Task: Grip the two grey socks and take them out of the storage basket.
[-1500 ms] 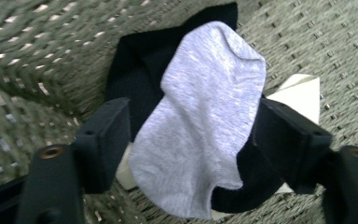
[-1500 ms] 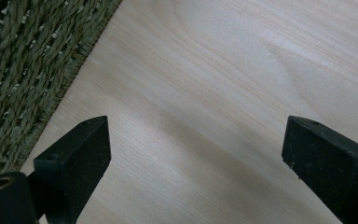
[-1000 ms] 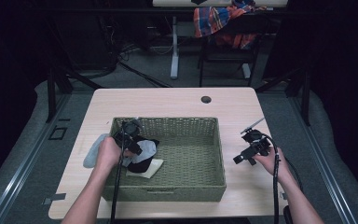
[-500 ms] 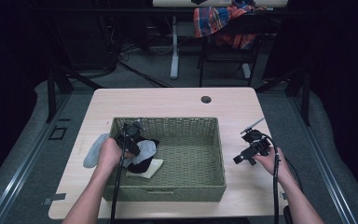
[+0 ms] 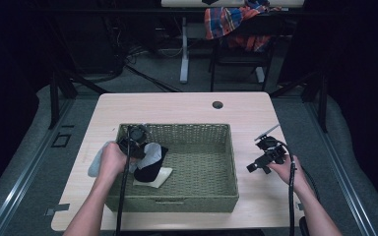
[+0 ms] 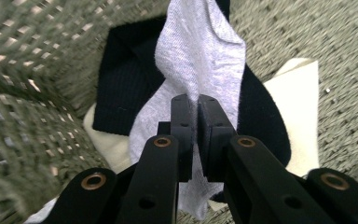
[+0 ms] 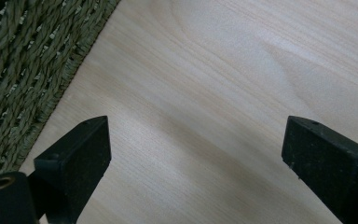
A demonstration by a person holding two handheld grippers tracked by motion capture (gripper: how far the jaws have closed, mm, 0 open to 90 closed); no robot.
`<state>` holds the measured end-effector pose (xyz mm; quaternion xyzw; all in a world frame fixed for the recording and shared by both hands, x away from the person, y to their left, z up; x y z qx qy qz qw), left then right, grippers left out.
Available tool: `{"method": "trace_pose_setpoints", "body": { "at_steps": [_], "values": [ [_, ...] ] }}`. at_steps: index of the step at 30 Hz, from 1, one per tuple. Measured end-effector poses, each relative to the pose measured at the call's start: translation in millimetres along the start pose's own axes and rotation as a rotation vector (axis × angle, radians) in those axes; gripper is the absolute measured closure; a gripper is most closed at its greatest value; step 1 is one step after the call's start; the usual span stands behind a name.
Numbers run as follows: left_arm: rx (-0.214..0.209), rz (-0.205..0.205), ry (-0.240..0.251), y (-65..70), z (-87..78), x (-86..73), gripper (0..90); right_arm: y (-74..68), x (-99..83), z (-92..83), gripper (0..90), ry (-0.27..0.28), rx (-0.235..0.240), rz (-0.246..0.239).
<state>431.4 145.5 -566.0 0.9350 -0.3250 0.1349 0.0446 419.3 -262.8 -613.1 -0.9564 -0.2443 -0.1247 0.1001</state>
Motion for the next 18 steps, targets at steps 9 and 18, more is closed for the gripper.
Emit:
{"method": "trace_pose_setpoints", "body": {
  "at_steps": [9, 18],
  "values": [
    [-0.005, -0.001, 0.040, -1.8, -17.2, 2.8, 86.2, 1.1, -1.2, -2.4, 7.8, -0.019, 0.001, -0.014],
    [-0.006, 0.004, 0.066, -3.7, -32.0, 6.8, 86.2, 0.0, -0.1, -0.5, 7.8, 0.004, 0.009, 0.004]
  ]
}}
Point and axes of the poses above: each handheld gripper's, and its own axes: z roughly forward along the jaws, x roughly out of its top, y roughly to its right, the point moved 9 cm from there along z, roughly forward along the jaws, and after that the axes turned 1 degree about -x, right-handed, at the moved point
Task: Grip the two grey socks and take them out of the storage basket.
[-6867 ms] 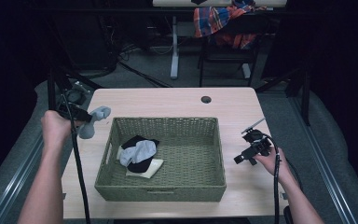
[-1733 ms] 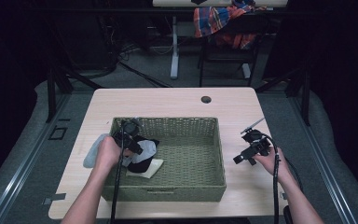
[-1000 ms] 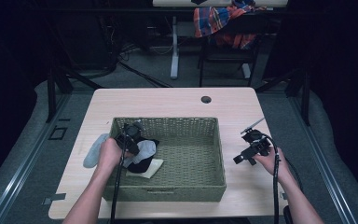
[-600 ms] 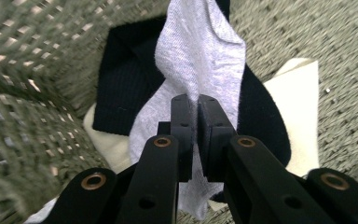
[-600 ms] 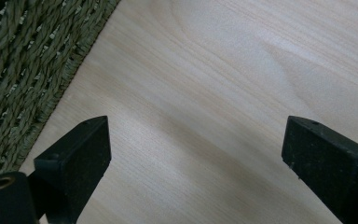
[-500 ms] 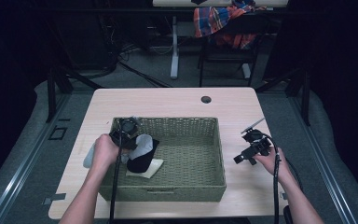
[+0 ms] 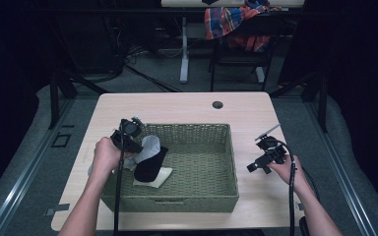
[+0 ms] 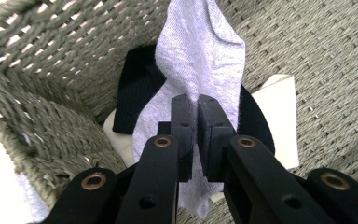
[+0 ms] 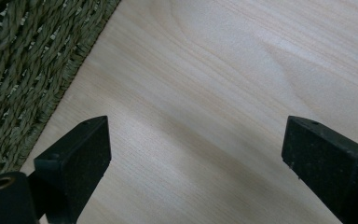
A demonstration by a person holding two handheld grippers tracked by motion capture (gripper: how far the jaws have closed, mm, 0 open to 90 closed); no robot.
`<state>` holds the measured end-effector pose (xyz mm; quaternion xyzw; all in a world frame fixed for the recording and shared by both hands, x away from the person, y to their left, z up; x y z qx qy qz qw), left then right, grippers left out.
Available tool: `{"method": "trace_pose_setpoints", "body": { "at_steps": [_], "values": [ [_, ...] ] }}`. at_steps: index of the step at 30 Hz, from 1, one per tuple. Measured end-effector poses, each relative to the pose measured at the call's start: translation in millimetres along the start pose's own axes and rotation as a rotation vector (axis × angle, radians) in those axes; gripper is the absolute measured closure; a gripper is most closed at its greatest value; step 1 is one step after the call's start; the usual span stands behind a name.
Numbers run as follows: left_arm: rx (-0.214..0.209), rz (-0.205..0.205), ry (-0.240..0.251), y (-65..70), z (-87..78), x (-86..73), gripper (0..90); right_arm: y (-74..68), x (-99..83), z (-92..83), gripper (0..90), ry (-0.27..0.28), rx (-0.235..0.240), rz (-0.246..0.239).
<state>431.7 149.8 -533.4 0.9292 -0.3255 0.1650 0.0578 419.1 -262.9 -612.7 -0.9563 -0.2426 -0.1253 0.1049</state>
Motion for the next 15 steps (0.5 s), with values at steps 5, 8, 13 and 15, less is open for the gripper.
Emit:
{"method": "trace_pose_setpoints", "body": {
  "at_steps": [5, 8, 13, 15],
  "values": [
    [0.011, 0.008, 0.015, -0.7, -8.4, 7.2, 86.2, 0.4, -0.7, -1.1, 7.8, -0.019, 0.003, -0.018],
    [0.019, 0.014, 0.021, -1.2, -17.0, 12.2, 86.3, 0.7, -1.3, -1.7, 7.9, -0.023, -0.001, -0.016],
    [0.033, 0.023, 0.032, -2.8, -31.2, 18.6, 86.3, 0.6, -1.0, -2.1, 7.8, -0.022, 0.001, -0.022],
    [0.037, 0.023, 0.036, -3.8, -34.5, 20.2, 86.3, 0.8, -1.3, -2.1, 7.9, -0.024, 0.002, -0.021]
  ]
}}
Point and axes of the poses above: each handheld gripper's, and its own axes: z roughly forward along the jaws, x roughly out of its top, y roughly to its right, the point moved 9 cm from there along z, roughly forward along the jaws, and after that the axes turned 1 degree about -x, right-handed, at the moved point
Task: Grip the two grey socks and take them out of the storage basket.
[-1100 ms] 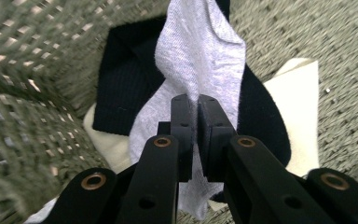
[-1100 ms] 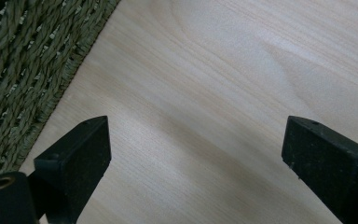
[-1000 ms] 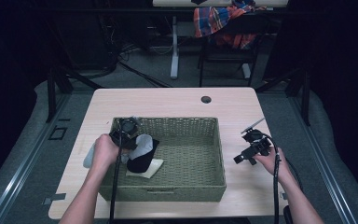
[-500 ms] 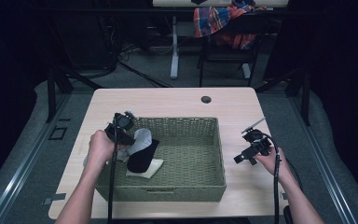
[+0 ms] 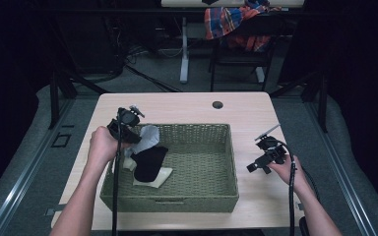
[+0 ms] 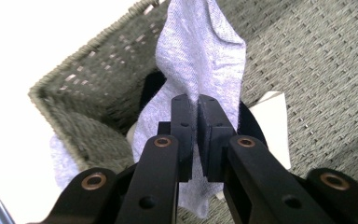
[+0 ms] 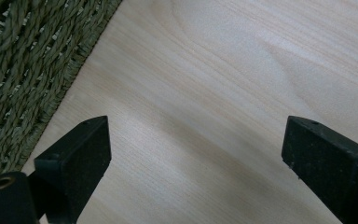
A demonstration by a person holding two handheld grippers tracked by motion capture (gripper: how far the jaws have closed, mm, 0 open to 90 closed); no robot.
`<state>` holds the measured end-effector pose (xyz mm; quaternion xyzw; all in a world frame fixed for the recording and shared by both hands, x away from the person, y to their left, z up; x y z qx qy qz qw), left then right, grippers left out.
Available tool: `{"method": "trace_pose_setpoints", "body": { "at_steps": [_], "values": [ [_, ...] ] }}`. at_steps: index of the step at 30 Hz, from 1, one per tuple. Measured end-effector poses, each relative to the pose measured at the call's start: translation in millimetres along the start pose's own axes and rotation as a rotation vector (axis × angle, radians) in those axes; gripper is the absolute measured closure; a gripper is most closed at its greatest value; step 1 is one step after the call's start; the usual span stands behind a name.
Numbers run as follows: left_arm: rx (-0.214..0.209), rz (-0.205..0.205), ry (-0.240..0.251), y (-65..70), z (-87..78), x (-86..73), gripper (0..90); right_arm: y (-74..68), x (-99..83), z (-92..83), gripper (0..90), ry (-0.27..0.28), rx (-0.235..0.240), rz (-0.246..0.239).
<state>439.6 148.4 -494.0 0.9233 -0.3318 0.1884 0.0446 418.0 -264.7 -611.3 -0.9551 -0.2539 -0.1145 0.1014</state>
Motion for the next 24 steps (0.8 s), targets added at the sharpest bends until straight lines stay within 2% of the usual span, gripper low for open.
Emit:
{"method": "trace_pose_setpoints", "body": {
  "at_steps": [4, 6, 8, 9, 12, 14, 15, 16, 17, 18, 20, 23, 24],
  "values": [
    [0.008, 0.005, 0.015, -3.9, -14.1, 7.1, 86.3, 0.0, 0.6, 0.2, 7.9, 0.005, -0.001, 0.000],
    [0.011, 0.007, 0.014, -4.8, -16.6, 8.2, 86.3, -1.2, 1.8, 2.3, 7.9, 0.023, -0.003, 0.018],
    [0.020, 0.006, 0.028, -10.0, -27.0, 13.7, 86.3, -0.3, 0.1, 1.1, 7.9, -0.011, 0.002, -0.007],
    [0.024, 0.007, 0.028, -11.5, -29.8, 15.2, 86.3, -1.5, 2.0, 2.5, 7.9, 0.024, -0.005, 0.021],
    [0.041, 0.010, 0.028, -16.5, -38.4, 19.2, 86.3, 0.2, 0.6, 1.2, 7.9, 0.002, -0.003, 0.004],
    [0.043, 0.005, 0.036, -17.7, -41.2, 21.0, 86.3, -0.8, 1.2, 2.4, 7.9, 0.015, -0.004, 0.017],
    [0.057, 0.005, 0.039, -21.0, -46.7, 23.3, 86.3, -2.5, 1.2, 1.3, 7.9, 0.012, 0.008, 0.013],
    [0.061, 0.003, 0.036, -22.7, -50.6, 24.4, 86.3, -1.9, 0.6, 0.3, 7.9, 0.001, 0.006, 0.005],
    [0.067, 0.002, 0.038, -24.7, -53.6, 25.4, 86.3, -2.7, 1.7, 1.6, 7.9, 0.020, 0.005, 0.022],
    [0.072, 0.002, 0.038, -26.6, -55.7, 25.9, 86.4, -0.9, 1.2, 2.0, 7.9, 0.016, -0.010, 0.021],
    [0.084, -0.012, 0.047, -33.0, -61.0, 26.9, 86.4, -0.1, 0.2, 1.0, 7.9, -0.001, -0.007, 0.004],
    [0.096, -0.018, 0.047, -39.2, -64.4, 26.3, 86.3, -2.7, 1.9, 2.0, 7.9, 0.026, 0.005, 0.026],
    [0.107, -0.026, 0.051, -45.3, -67.3, 25.2, 86.3, -3.2, 2.2, 2.6, 7.9, 0.033, 0.009, 0.032]
  ]
}}
Point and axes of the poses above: each handheld gripper's, and its own axes: z roughly forward along the jaws, x roughly out of its top, y roughly to its right, the point moved 9 cm from there along z, roughly forward along the jaws, and after that the axes turned 1 degree about -x, right-handed, at the moved point
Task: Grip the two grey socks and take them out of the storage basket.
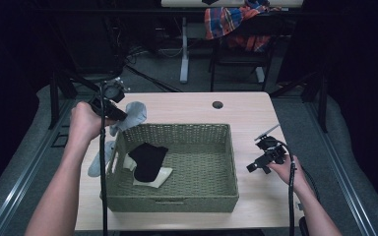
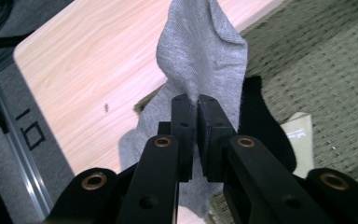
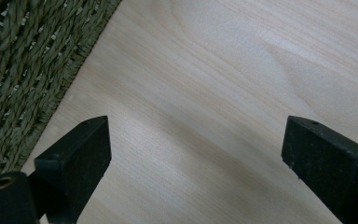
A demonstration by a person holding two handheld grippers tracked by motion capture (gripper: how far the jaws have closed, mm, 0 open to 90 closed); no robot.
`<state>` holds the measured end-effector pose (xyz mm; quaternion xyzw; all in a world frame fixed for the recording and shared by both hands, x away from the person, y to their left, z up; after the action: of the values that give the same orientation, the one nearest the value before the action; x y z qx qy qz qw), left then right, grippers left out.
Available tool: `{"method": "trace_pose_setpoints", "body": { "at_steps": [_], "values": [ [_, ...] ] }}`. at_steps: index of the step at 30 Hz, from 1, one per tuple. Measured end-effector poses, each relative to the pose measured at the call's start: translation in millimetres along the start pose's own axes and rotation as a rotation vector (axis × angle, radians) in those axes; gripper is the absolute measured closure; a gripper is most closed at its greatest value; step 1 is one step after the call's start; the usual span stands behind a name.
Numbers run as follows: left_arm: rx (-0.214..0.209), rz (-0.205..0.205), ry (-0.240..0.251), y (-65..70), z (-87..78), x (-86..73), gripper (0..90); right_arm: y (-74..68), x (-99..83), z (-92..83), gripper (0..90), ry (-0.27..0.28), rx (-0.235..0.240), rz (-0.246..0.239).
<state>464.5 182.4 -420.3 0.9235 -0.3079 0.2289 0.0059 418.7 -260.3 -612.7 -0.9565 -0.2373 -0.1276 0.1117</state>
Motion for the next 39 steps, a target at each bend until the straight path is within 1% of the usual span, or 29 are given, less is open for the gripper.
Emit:
{"method": "trace_pose_setpoints", "body": {
  "at_steps": [1, 3, 4, 5, 6, 7, 8, 9, 10, 11, 12, 14, 15, 17, 18, 19, 20, 22, 23, 24, 26, 29, 30, 31, 33, 34, 35, 36, 39],
  "values": [
    [0.003, -0.007, -0.001, -2.9, -0.9, -0.9, 86.4, 2.8, -1.4, -1.5, 7.9, -0.027, -0.016, -0.025],
    [0.015, -0.020, -0.002, -9.7, -3.0, -3.6, 86.3, 3.2, -1.9, -1.9, 8.0, -0.036, -0.017, -0.028],
    [0.019, -0.023, -0.004, -12.6, -4.0, -4.9, 86.3, -0.4, 0.2, 0.5, 8.0, 0.005, 0.001, 0.004],
    [0.026, -0.030, -0.006, -16.6, -5.0, -6.9, 86.4, -0.7, 0.6, 0.7, 8.0, 0.012, 0.001, 0.007],
    [0.029, -0.037, -0.007, -20.6, -5.3, -9.0, 86.4, 4.6, -3.2, -5.1, 8.0, -0.069, -0.016, -0.062],
    [0.032, -0.046, -0.007, -24.5, -5.8, -11.5, 86.4, 3.7, -2.6, -4.5, 8.0, -0.060, -0.011, -0.055],
    [0.032, -0.046, -0.007, -24.5, -5.8, -11.5, 86.3, 1.5, -1.3, -2.3, 8.1, -0.029, -0.006, -0.025],
    [0.034, -0.065, -0.002, -32.1, -6.0, -16.6, 86.3, 0.9, -0.8, -1.5, 8.1, -0.018, -0.004, -0.015],
    [0.033, -0.068, 0.001, -36.6, -6.3, -19.5, 86.3, 0.7, -0.5, -1.0, 8.1, -0.011, -0.009, -0.007],
    [0.033, -0.073, 0.003, -39.5, -6.3, -21.1, 86.3, 0.7, -0.7, -1.0, 8.1, -0.016, -0.003, -0.013],
    [0.045, -0.085, -0.003, -44.8, -5.9, -24.5, 86.3, 1.6, -1.2, -1.6, 8.1, -0.026, -0.006, -0.024],
    [0.046, -0.106, -0.003, -52.2, -4.8, -29.4, 86.3, 0.4, -0.5, -0.6, 8.1, -0.012, -0.006, -0.009],
    [0.046, -0.112, -0.008, -55.0, -4.2, -31.6, 86.3, 1.0, -0.7, -0.8, 8.2, -0.015, -0.010, -0.013],
    [0.051, -0.134, -0.010, -61.0, -1.4, -36.9, 86.3, 1.9, -1.9, -2.4, 8.2, -0.039, -0.008, -0.035],
    [0.048, -0.139, -0.012, -64.1, 0.7, -40.3, 86.3, 1.2, -1.0, -0.9, 8.2, -0.019, -0.015, -0.018],
    [0.045, -0.144, -0.008, -65.7, 2.4, -42.5, 86.3, 2.1, -2.0, -2.5, 8.2, -0.041, -0.013, -0.037],
    [0.036, -0.149, -0.010, -66.6, 4.7, -45.2, 86.3, 2.0, -1.9, -2.6, 8.1, -0.040, -0.013, -0.038],
    [0.039, -0.160, -0.023, -70.7, 9.0, -50.8, 86.3, 2.0, -1.9, -2.6, 8.1, -0.041, -0.013, -0.038],
    [0.039, -0.160, -0.023, -70.7, 9.0, -50.8, 86.3, 2.0, -1.9, -2.6, 8.1, -0.040, -0.012, -0.038],
    [0.033, -0.170, -0.026, -72.3, 11.0, -53.5, 86.3, 2.0, -1.9, -2.6, 8.1, -0.040, -0.012, -0.038],
    [0.039, -0.193, -0.038, -77.4, 17.8, -61.2, 86.3, 2.2, -1.6, -2.3, 8.2, -0.036, -0.016, -0.034],
    [0.040, -0.212, -0.049, -81.4, 26.3, -69.3, 86.3, 2.0, -1.7, -1.9, 8.2, -0.038, -0.014, -0.034],
    [0.040, -0.212, -0.049, -81.4, 26.3, -69.3, 86.3, 2.0, -1.7, -1.9, 8.2, -0.038, -0.014, -0.034],
    [0.035, -0.235, -0.056, -83.3, 34.0, -75.7, 86.3, 2.1, -1.6, -2.0, 8.2, -0.037, -0.015, -0.035],
    [0.035, -0.251, -0.062, -84.8, 41.4, -81.5, 86.3, 2.1, -1.7, -1.9, 8.2, -0.038, -0.015, -0.033],
    [0.030, -0.256, -0.072, -84.8, 45.3, -84.8, 86.3, 1.9, -1.9, -1.6, 8.2, -0.039, -0.012, -0.034],
    [0.030, -0.256, -0.072, -84.8, 45.3, -84.8, 86.3, 2.1, -2.1, -1.9, 8.2, -0.043, -0.012, -0.037],
    [0.035, -0.261, -0.086, -84.9, 54.2, -91.2, 86.3, 2.0, -2.1, -2.0, 8.1, -0.043, -0.011, -0.037],
    [0.029, -0.261, -0.114, -84.2, 65.5, -100.3, 86.3, 2.1, -1.7, -2.0, 8.2, -0.038, -0.015, -0.034]
  ]
}}
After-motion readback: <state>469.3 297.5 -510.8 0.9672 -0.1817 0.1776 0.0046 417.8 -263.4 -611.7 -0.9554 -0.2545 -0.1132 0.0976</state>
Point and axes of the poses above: each handheld gripper's, and its own axes: z roughly forward along the jaws, x roughly out of its top, y roughly to its right, the point moved 9 cm from there along z, roughly forward along the jaws, and after that the axes turned 1 degree about -x, right-handed, at the moved point
